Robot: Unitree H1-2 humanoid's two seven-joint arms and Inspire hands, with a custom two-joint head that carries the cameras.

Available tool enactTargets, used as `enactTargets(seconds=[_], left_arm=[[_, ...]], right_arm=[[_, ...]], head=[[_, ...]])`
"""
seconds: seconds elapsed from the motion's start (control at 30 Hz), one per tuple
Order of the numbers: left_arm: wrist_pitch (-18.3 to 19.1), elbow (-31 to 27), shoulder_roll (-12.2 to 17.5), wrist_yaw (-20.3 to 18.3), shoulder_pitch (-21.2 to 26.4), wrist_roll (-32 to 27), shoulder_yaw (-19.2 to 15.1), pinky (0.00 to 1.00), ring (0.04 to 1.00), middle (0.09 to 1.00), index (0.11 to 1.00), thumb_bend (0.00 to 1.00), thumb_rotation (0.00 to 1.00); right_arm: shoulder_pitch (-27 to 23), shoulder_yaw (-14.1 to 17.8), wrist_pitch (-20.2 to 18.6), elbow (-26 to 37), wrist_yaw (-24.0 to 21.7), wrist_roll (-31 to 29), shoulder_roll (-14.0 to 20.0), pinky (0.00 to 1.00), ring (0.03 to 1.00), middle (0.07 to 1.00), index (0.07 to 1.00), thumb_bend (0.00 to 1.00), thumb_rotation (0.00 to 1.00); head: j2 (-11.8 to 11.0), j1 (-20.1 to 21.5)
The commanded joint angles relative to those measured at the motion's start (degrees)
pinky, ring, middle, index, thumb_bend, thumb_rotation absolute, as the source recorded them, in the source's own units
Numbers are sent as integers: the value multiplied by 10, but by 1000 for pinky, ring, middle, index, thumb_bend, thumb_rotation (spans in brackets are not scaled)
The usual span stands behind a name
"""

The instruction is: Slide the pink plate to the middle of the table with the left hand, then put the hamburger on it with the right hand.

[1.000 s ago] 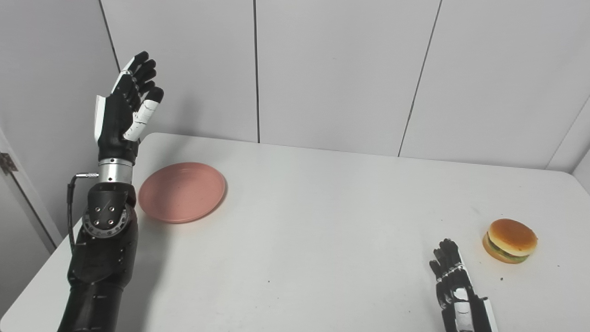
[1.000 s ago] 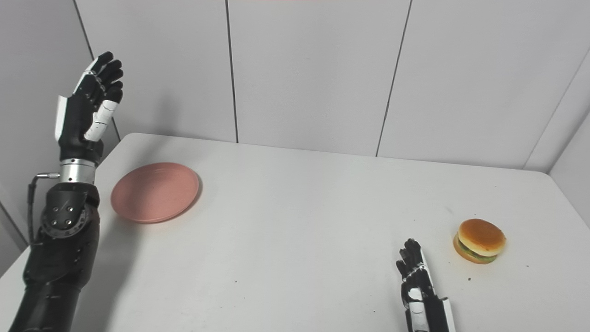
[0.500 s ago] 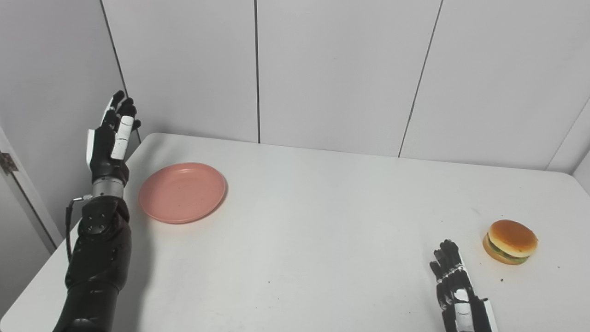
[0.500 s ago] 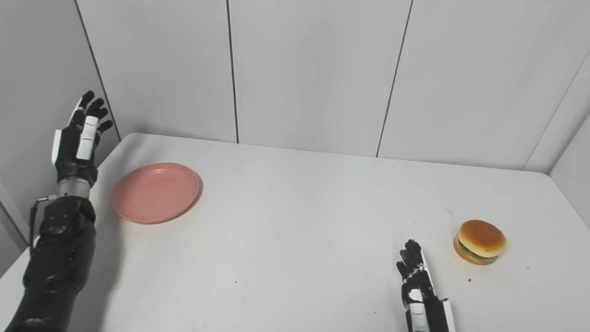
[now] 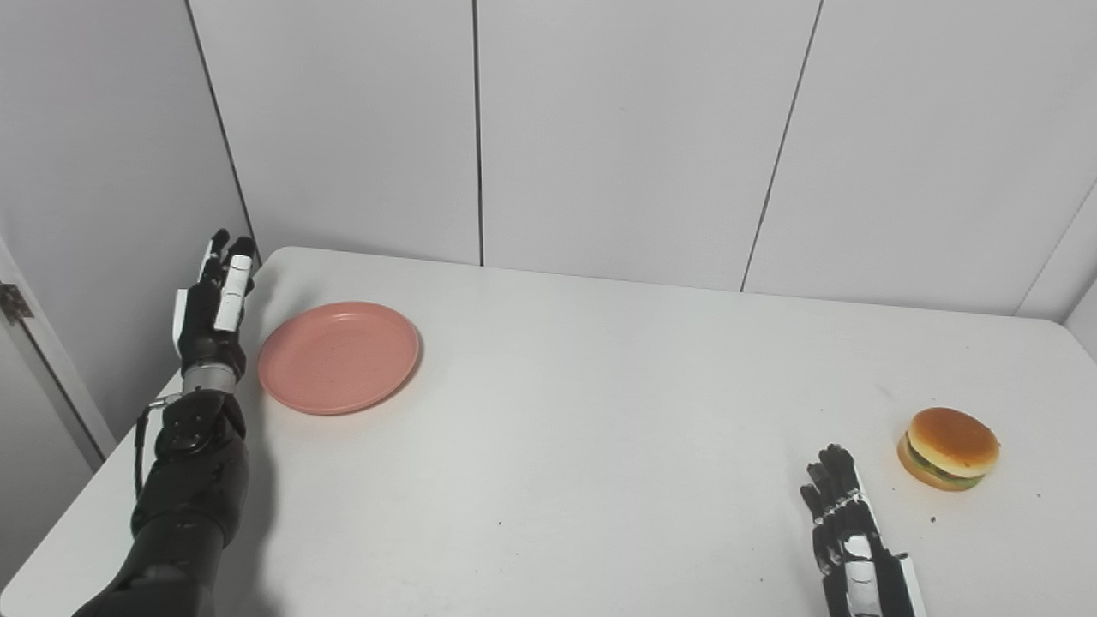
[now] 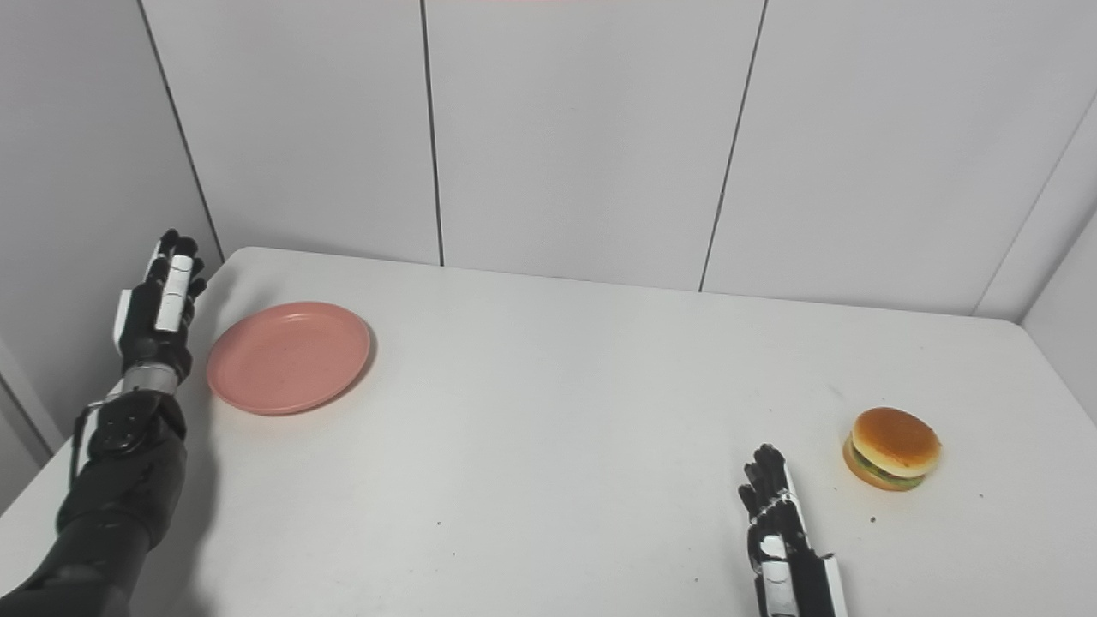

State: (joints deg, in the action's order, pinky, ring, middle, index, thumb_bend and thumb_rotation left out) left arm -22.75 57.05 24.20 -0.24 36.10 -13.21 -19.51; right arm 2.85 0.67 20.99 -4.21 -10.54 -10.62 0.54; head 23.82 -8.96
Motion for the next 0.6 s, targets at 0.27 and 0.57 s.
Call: enactTargets(seconds=[0.27, 0.57], left_arm=[[-40, 66, 46, -15, 51, 1, 6, 998, 961, 950, 947, 851, 734], [-40, 76, 43, -2, 41, 17, 24, 914, 949, 934, 941, 833, 721]], right_arm=[[1, 6, -38, -32, 11, 8, 13, 996, 986, 978, 960, 786, 898], [4, 4, -38, -28, 10, 9, 14, 984, 978, 972, 954, 791, 899]], head=[[6, 2], [9, 4]])
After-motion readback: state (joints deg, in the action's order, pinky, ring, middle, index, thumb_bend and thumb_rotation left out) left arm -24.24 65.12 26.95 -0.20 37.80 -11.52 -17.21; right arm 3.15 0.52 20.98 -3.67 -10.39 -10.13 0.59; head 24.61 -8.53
